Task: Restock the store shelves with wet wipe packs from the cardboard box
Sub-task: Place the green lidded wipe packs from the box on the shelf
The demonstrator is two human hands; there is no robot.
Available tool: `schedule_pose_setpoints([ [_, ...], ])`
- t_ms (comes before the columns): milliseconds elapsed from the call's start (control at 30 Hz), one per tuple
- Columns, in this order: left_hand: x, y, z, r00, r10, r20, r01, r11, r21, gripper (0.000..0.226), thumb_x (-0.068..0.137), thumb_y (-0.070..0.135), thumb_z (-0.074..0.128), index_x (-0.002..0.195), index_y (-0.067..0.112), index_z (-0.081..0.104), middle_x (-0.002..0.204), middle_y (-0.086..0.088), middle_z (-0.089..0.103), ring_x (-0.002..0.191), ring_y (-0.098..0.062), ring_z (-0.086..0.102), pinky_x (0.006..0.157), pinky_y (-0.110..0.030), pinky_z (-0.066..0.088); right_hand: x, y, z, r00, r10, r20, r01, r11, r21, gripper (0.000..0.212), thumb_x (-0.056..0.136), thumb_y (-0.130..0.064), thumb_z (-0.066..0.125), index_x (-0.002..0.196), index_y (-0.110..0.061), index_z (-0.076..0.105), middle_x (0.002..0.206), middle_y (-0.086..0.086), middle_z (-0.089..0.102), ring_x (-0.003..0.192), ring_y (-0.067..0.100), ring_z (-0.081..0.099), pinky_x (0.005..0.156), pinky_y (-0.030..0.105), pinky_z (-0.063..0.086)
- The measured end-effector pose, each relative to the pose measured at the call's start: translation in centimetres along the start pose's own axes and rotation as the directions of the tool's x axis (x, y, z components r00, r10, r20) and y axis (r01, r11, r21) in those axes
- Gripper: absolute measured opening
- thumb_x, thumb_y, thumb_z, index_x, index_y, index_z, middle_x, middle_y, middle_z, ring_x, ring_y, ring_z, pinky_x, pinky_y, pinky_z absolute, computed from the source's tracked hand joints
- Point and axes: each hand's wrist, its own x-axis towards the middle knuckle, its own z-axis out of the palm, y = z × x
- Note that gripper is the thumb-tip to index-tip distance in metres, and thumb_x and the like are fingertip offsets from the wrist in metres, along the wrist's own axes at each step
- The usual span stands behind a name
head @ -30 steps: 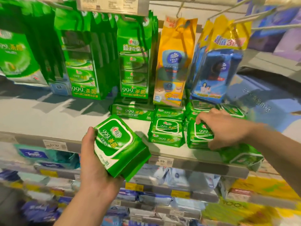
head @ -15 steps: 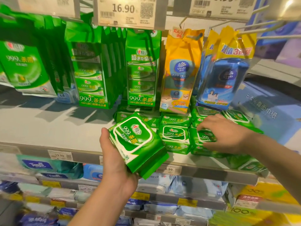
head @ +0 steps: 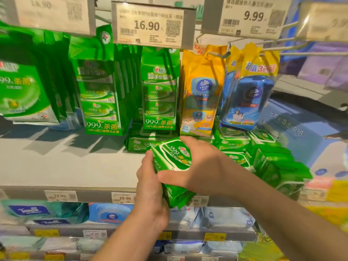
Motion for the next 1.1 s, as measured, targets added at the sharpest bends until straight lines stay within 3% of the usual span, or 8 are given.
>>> schedule_pose_setpoints([
  [100,0.2,-0.3,-0.1,1.0,0.005,0.013,-0.005,1.0,0.002,0.077,0.073,0.076,0.064,0.134,0.03,0.06,0.126,-0.017,0.071,0.11,-0.041,0.07,0.091,-0.071,0.051,0.0,0.8,0.9,0.992,0.021,-0.126,-0.01,0.996,0.089,0.094,0.073,-0.059,0.08,0.15,-0.033,0.033,0.139,-0.011,0.05,0.121,0.005,0.048,0.102,0.022,0.037],
  [200,0.5,0.2,-0.8,0.999,0.033,0.018,-0.033,0.999,-0.011,0.08,0.07,0.075,0.066,0.135,0.029,0.058,0.124,-0.015,0.072,0.108,-0.04,0.071,0.087,-0.07,0.053,-0.3,1.9,-0.3,0.992,0.096,-0.081,-0.081,0.981,0.179,0.086,0.071,-0.053,0.081,0.143,-0.042,0.035,0.117,-0.021,0.044,0.11,0.001,0.045,0.093,0.025,0.038],
  [400,1.5,2.4,-3.3,0.997,0.06,-0.04,-0.063,0.996,-0.065,0.071,0.076,0.067,0.067,0.136,0.031,0.057,0.123,-0.01,0.073,0.104,-0.039,0.073,0.079,-0.069,0.054,0.1,6.2,-1.8,0.981,0.167,-0.096,-0.15,0.976,0.159,0.075,0.052,-0.062,0.075,0.116,-0.047,0.04,0.126,-0.01,0.06,0.102,0.014,0.064,0.086,0.036,0.052],
  [533,1.4,2.7,-3.9,0.997,0.062,-0.05,-0.067,0.993,-0.093,0.065,0.08,0.063,0.065,0.136,0.031,0.058,0.122,-0.012,0.073,0.101,-0.041,0.074,0.073,-0.065,0.055,1.3,8.1,-1.4,0.983,0.162,-0.086,-0.148,0.977,0.151,0.061,0.068,-0.04,0.085,0.115,-0.04,0.045,0.135,-0.004,0.055,0.121,0.014,0.053,0.09,0.033,0.043],
  [667,0.8,2.8,-3.7,0.998,0.061,-0.029,-0.063,0.996,-0.07,0.055,0.088,0.059,0.057,0.132,0.025,0.062,0.116,-0.014,0.075,0.094,-0.039,0.075,0.067,-0.056,0.057,3.0,9.1,0.4,0.992,0.085,-0.092,-0.072,0.989,0.131,0.053,0.07,-0.039,0.083,0.11,-0.044,0.049,0.129,-0.017,0.052,0.118,0.009,0.05,0.085,0.03,0.04],
  [833,0.0,3.1,-3.1,0.997,0.078,0.025,-0.078,0.997,-0.008,0.033,0.094,0.048,0.051,0.098,0.024,0.074,0.098,-0.013,0.077,0.07,-0.031,0.074,0.063,-0.047,0.057,3.8,11.8,2.3,0.967,-0.039,-0.251,0.059,0.996,0.073,0.045,0.077,-0.046,0.082,0.116,-0.053,0.06,0.122,-0.022,0.049,0.122,0.004,0.038,0.111,0.033,0.032],
  [933,-0.2,3.0,-2.8,0.997,0.076,0.034,-0.077,0.997,0.007,0.029,0.093,0.044,0.052,0.088,0.025,0.074,0.092,-0.01,0.076,0.069,-0.031,0.074,0.067,-0.045,0.056,4.3,13.2,2.5,0.936,-0.126,-0.327,0.121,0.992,-0.038,0.033,0.086,-0.045,0.075,0.117,-0.051,0.069,0.125,-0.021,0.049,0.122,0.007,0.033,0.11,0.038,0.025],
  [1100,-0.3,2.5,-2.1,0.998,0.047,0.032,-0.047,0.999,-0.005,0.031,0.093,0.04,0.056,0.108,0.019,0.073,0.107,-0.014,0.077,0.089,-0.036,0.075,0.071,-0.052,0.058,4.9,13.9,2.4,0.936,-0.161,-0.312,0.128,0.984,-0.121,0.033,0.095,-0.041,0.067,0.125,-0.053,0.065,0.127,-0.025,0.054,0.123,0.009,0.037,0.097,0.033,0.017],
])
